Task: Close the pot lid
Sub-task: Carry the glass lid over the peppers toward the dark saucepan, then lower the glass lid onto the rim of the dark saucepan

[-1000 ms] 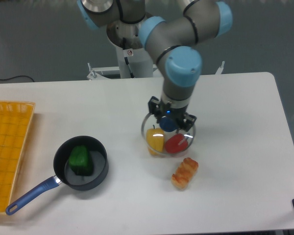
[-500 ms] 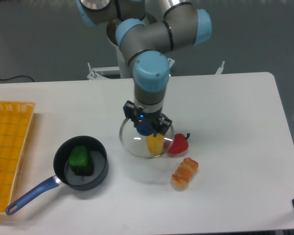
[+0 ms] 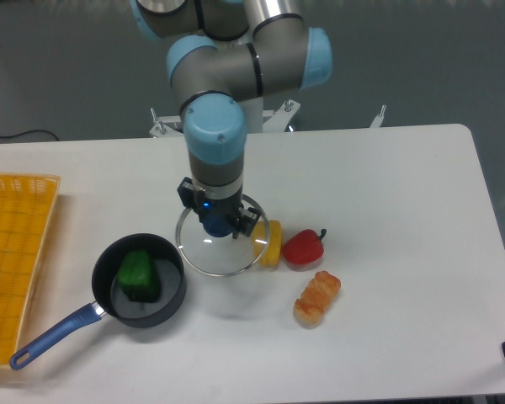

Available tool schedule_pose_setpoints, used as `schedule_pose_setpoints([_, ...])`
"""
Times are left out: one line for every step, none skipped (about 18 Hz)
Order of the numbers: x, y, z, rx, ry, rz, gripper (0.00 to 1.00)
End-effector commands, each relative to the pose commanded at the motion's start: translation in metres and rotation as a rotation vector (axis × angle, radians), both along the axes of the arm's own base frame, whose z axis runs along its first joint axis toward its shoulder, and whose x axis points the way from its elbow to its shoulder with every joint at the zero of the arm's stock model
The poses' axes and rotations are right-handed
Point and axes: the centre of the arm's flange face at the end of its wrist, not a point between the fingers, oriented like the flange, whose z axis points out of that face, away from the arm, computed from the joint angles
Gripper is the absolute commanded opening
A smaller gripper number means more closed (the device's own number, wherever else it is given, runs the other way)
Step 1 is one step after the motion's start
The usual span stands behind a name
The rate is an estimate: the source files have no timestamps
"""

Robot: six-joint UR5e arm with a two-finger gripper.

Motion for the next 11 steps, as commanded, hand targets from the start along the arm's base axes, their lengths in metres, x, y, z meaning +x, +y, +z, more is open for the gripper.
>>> schedule_pose_setpoints([0.004, 0.003, 0.001, 0.000, 0.002, -0.002, 0.60])
schedule_pose_setpoints([0.011, 0.007, 0.000, -0.003, 0.002, -0.006, 0.60])
schedule_pose_setpoints([0.013, 0.010, -0.002, -0.010, 0.008, -0.011, 0.60])
schedule_pose_setpoints([0.020, 0.015, -0.006, -0.022, 0.012, -0.025, 0.60])
schedule_pose_setpoints([0.025, 0.019, -0.008, -0.030, 0.019, -0.030, 0.60])
schedule_pose_setpoints([0.029, 0.023, -0.007, -0.030, 0.023, -0.024, 0.60])
schedule_pose_setpoints([0.034, 0.029, -0.006, -0.028, 0.026, -0.020, 0.60])
schedule_pose_setpoints([0.038, 0.036, -0.006, -0.026, 0.028, -0.023, 0.60])
schedule_pose_setpoints([0.041, 0.042, -0.006, -0.023, 0.029, -0.022, 0.60])
schedule_pose_setpoints([0.045, 0.048, -0.007, -0.024, 0.030, -0.016, 0.60])
schedule_pose_setpoints([0.049, 0.052, -0.009, -0.025, 0.031, -0.012, 0.60])
